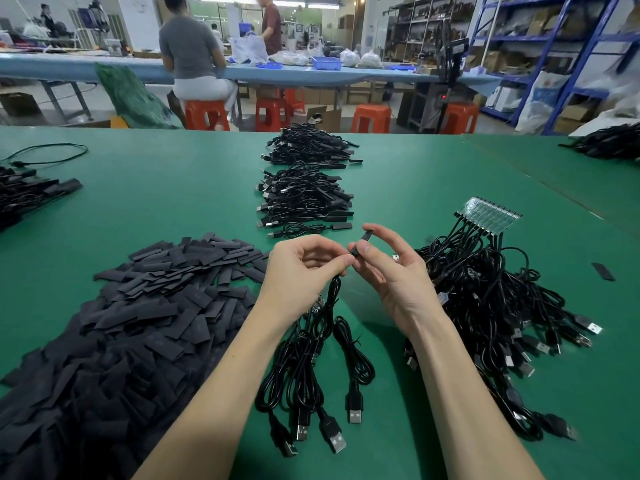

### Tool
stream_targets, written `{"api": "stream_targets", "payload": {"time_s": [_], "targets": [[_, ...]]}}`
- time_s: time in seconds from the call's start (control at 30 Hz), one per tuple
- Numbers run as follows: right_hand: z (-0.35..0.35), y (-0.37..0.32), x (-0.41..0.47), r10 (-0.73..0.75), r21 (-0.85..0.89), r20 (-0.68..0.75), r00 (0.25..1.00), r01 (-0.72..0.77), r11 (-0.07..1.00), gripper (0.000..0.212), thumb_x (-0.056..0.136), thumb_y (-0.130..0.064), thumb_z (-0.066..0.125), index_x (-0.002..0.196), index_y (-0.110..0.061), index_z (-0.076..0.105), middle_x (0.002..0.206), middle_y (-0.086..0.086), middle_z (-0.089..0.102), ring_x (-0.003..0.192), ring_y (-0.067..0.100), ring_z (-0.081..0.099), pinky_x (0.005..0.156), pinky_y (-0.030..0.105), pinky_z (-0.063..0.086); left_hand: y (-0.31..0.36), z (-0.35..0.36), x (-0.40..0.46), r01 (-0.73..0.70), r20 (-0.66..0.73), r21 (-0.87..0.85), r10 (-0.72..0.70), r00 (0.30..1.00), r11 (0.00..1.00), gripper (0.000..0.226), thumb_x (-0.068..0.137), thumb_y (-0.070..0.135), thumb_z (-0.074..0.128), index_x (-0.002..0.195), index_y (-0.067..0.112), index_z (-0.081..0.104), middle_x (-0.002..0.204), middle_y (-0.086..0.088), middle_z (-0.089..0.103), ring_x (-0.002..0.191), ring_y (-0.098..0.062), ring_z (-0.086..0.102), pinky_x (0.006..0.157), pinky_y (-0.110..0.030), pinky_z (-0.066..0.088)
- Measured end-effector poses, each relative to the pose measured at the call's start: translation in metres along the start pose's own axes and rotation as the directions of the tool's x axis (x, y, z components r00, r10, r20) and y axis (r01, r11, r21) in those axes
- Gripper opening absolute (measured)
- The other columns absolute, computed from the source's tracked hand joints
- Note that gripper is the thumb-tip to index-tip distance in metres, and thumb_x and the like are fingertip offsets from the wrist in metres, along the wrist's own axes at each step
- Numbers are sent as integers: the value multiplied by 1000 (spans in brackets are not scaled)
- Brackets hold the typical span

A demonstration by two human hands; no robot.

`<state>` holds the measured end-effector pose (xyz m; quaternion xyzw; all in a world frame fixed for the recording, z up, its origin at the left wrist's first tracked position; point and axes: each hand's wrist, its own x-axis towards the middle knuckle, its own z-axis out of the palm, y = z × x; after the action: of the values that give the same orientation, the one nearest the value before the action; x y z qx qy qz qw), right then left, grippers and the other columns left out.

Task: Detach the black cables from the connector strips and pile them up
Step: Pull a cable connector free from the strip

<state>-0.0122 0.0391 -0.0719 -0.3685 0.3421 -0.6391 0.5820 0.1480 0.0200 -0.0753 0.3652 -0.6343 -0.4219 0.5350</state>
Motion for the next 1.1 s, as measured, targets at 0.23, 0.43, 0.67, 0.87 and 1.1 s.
{"api": "stream_targets", "payload": {"time_s": [0.23, 0.43, 0.67, 0.87, 1.1], "targets": [[0, 2, 0, 10, 14, 8, 1000, -10, 1000, 42, 75, -10, 80, 116, -13, 71, 99, 20, 76, 90, 24, 74, 81, 24, 58, 1, -2, -1, 1, -7, 32, -1, 1000, 999, 9, 80, 11, 84, 85, 14, 77, 78, -3, 77, 73, -19, 75, 76, -28, 60], [2, 3, -1, 8, -17, 17, 1000, -7, 1000, 43, 76, -12, 80, 117, -14, 70, 98, 19, 77, 86, 21, 74, 80, 24, 58, 1, -2, 0, -1, -12, 40, 1, 1000, 999, 8, 81, 10, 83, 85, 13, 77, 78, 0, 77, 74, -17, 75, 75, -25, 58], [5, 5, -1, 19, 11, -9, 1000, -19, 1000, 38, 76, -21, 80, 114, -18, 73, 93, 13, 76, 83, 20, 73, 77, 24, 58, 3, -3, -1, -4, 3, -1, 4, 1000, 1000, 8, 81, 9, 83, 86, 10, 77, 78, -4, 77, 75, -21, 75, 76, -26, 58], [0, -1, 0, 55, 54, -21, 998, -54, 997, 42, 72, -17, 83, 112, -14, 74, 93, 14, 76, 81, 20, 73, 73, 21, 59, 2, -4, -1, 1, 31, -29, 0, 1000, 1000, 9, 79, 8, 84, 85, 9, 77, 79, -5, 77, 72, -20, 74, 73, -24, 57], [0, 1, -1, 35, 43, -4, 999, -35, 998, 37, 73, -15, 82, 110, -16, 76, 94, 15, 76, 83, 21, 74, 75, 23, 59, 3, -5, -2, -3, 38, -42, 4, 999, 999, 10, 79, 8, 84, 86, 8, 77, 79, -6, 77, 73, -20, 75, 73, -22, 56]]}}
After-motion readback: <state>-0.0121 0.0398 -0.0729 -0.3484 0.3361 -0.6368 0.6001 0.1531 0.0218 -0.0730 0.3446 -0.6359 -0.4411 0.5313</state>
